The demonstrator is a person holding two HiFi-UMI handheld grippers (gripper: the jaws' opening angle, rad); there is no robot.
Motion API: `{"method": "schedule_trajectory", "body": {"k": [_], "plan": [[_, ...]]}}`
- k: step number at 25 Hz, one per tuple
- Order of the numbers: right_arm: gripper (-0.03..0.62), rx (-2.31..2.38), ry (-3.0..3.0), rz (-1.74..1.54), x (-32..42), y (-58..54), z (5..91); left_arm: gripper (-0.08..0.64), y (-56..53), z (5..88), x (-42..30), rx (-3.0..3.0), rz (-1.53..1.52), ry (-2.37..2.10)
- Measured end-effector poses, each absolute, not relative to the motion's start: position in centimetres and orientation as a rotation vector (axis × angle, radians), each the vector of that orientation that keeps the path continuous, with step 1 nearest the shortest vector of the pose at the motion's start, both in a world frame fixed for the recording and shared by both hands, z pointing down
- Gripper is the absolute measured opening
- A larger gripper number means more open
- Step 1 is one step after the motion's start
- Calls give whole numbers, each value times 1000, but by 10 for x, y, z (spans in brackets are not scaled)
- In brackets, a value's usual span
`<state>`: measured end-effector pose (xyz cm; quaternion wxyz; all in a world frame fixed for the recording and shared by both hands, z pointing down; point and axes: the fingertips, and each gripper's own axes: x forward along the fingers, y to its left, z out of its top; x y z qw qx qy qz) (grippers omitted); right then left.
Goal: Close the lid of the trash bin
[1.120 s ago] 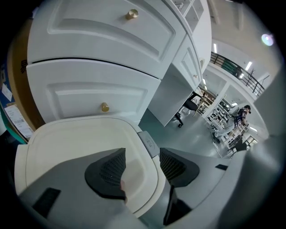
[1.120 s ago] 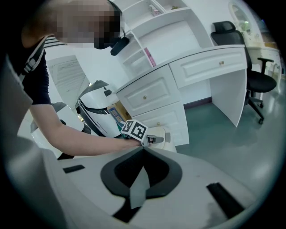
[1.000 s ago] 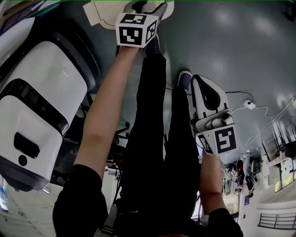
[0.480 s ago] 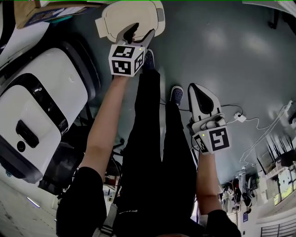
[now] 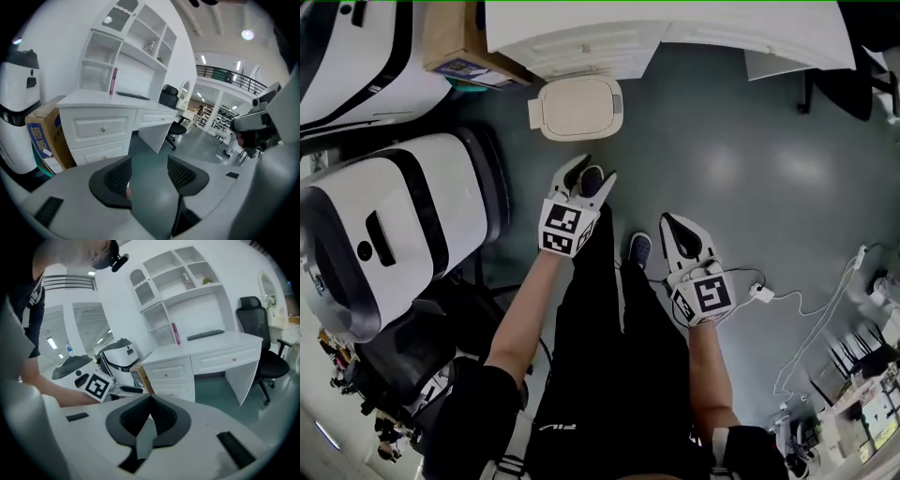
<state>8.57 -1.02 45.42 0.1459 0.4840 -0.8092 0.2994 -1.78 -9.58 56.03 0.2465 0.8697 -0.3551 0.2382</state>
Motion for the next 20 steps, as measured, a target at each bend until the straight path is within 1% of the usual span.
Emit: {"method": "schedule_trajectory", "body": {"k": [5,9,12,16,20], "plan": [[3,1425,-2351,796,106,29,386,247,-27,465,-10,2413,570,-993],[3,1434,-2386,755,102,67,343,247,18,399,-14,2431,513,-1043],[3,1414,-2431,654,109,85,310,247,41,351,-13,2451,437,-1103],[3,1441,-2470,577,134,110,276,246,78,300,-9,2515,404,-1171],[3,1423,-2533,515,140,142,246,247,120,263,-12,2531,384,-1269]]}}
